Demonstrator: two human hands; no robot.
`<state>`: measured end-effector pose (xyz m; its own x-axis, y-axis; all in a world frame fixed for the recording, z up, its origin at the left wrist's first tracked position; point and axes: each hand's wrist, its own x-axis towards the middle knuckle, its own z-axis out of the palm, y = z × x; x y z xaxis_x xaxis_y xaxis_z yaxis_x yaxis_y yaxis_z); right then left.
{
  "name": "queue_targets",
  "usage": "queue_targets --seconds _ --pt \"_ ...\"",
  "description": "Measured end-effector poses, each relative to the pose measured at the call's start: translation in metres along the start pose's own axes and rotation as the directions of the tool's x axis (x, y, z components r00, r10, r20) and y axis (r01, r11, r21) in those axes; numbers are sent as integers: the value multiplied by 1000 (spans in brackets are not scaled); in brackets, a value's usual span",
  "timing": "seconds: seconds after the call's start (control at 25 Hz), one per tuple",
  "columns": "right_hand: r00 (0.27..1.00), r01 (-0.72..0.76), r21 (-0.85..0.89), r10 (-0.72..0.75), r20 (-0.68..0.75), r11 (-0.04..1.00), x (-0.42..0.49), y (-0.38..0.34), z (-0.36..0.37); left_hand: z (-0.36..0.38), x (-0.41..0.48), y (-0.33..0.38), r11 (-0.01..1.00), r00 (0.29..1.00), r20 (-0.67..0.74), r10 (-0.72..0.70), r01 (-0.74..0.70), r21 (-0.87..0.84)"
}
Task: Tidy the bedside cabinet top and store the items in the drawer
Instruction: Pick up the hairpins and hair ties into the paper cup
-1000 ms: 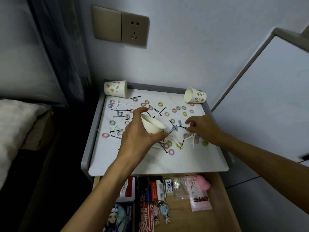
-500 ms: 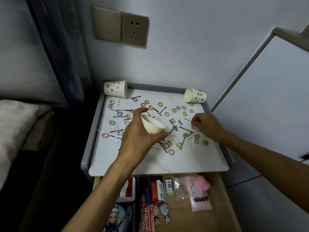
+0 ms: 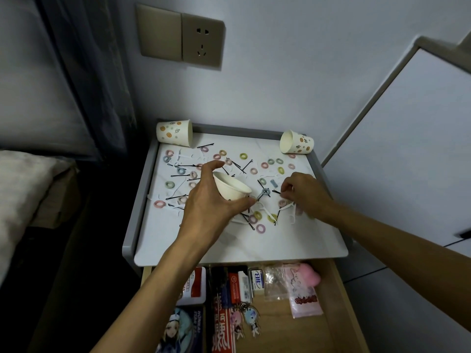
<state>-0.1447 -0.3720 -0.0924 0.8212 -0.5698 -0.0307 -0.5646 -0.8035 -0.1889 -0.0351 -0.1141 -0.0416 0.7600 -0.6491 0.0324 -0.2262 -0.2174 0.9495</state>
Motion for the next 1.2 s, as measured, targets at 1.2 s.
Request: queue_targets --seconds 1.2 --pt "946 291 -45 -281 165 956 -32 -5 -3 -4 -3 3 1000 1000 1 15 -15 -22"
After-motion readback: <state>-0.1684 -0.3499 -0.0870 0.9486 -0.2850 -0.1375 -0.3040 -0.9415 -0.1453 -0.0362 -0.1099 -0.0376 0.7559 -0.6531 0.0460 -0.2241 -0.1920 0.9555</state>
